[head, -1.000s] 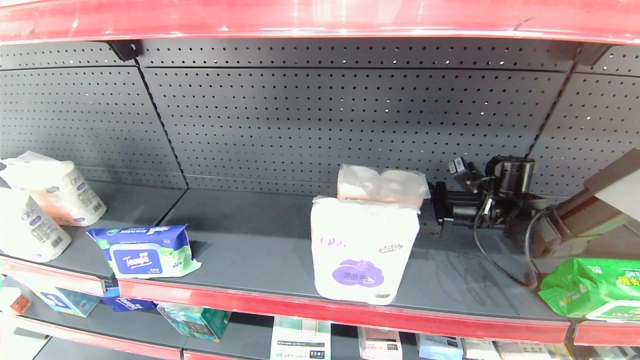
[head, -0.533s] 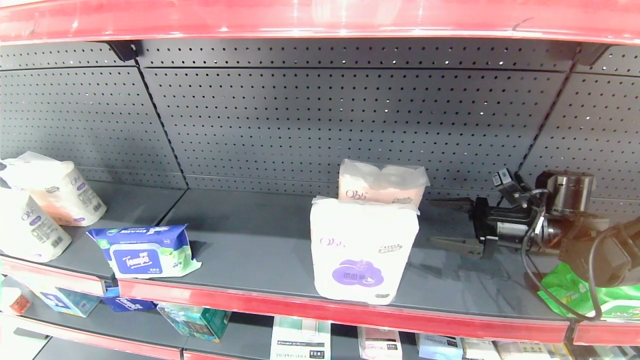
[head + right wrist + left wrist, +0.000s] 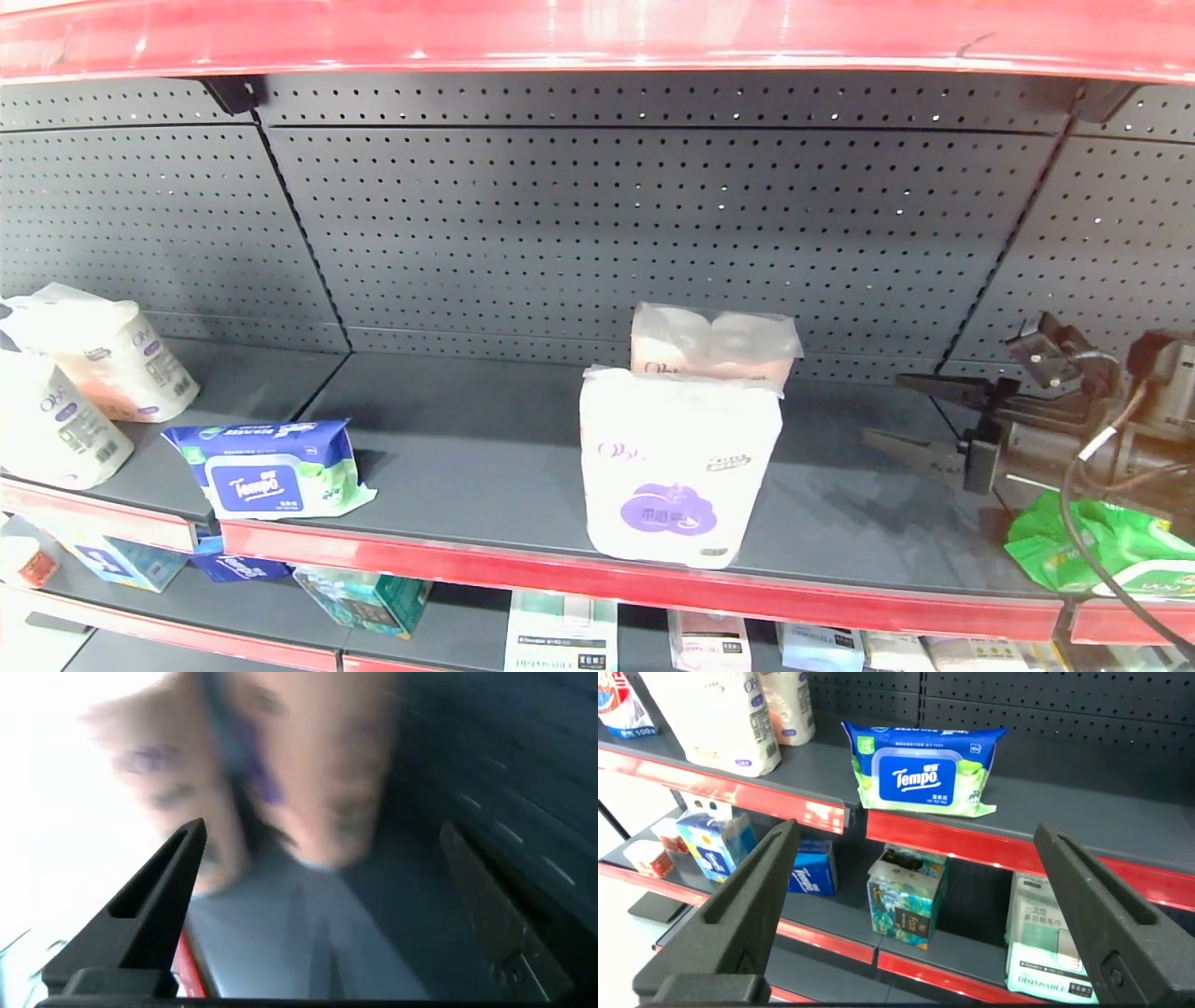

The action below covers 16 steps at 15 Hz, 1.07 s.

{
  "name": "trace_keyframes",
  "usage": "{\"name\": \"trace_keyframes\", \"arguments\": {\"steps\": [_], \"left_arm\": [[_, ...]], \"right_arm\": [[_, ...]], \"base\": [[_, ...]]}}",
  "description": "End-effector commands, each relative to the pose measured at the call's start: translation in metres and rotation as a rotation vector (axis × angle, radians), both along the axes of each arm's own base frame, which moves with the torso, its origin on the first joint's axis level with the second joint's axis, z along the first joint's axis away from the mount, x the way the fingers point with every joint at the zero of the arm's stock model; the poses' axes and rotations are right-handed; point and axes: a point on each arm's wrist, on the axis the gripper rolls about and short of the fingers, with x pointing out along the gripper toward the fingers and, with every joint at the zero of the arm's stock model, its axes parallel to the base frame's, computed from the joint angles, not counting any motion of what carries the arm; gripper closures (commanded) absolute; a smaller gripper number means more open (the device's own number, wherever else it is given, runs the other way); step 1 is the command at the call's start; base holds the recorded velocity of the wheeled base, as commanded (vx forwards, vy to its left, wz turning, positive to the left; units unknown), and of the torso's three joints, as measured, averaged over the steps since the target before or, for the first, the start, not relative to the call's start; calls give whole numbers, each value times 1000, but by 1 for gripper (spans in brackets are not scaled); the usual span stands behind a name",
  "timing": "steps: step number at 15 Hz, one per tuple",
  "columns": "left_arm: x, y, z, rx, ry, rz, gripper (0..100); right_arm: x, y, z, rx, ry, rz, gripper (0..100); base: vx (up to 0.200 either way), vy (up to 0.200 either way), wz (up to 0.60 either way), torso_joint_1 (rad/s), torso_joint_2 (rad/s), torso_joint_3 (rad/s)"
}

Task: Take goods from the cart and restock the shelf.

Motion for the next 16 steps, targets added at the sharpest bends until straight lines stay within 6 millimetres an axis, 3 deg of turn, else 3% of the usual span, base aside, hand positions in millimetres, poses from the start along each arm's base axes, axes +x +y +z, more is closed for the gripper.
{"name": "trace_keyframes", "arguments": {"steps": [1, 3, 5, 7, 9, 10, 16], "left_arm": [[0, 0, 0, -1, 1, 1, 0], [0, 0, 0, 0, 0, 1, 0], [0, 0, 0, -1, 1, 1, 0], [0, 0, 0, -1, 1, 1, 0], [0, 0, 0, 0, 0, 1, 0], [0, 0, 0, 1, 0, 1, 0], [0, 0, 0, 3, 0, 1, 0]], "right_arm": [[-62, -2, 35, -10, -19, -414, 0], [-115, 10, 33, -6, 6, -590, 0], [-191, 12, 7, -9, -24, -593, 0], [-233, 10, -10, 26, -106, -608, 0], [-254, 9, -24, 34, -126, -607, 0], [-271, 8, -45, 49, -137, -574, 0], [-272, 8, -51, 98, -125, -536, 0]], "base": [[0, 0, 0, 0, 0, 0], [0, 0, 0, 0, 0, 0], [0, 0, 0, 0, 0, 0], [0, 0, 0, 0, 0, 0], [0, 0, 0, 0, 0, 0], [0, 0, 0, 0, 0, 0], [0, 0, 0, 0, 0, 0]]}}
